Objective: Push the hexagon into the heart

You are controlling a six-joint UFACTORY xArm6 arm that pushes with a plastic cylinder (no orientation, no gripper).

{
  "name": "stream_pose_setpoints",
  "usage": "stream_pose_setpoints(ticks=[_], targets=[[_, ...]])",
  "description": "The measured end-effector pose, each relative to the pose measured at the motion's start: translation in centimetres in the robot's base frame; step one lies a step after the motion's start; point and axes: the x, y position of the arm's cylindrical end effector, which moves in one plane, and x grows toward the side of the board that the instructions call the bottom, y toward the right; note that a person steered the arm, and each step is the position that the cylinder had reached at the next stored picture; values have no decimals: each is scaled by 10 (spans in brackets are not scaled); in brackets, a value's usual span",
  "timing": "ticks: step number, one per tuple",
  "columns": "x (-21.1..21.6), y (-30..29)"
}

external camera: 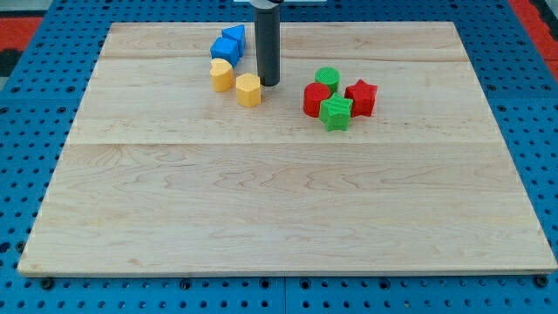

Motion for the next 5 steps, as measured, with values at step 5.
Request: stream_pose_setpoints(ticks=[5], targets=[[35, -16]])
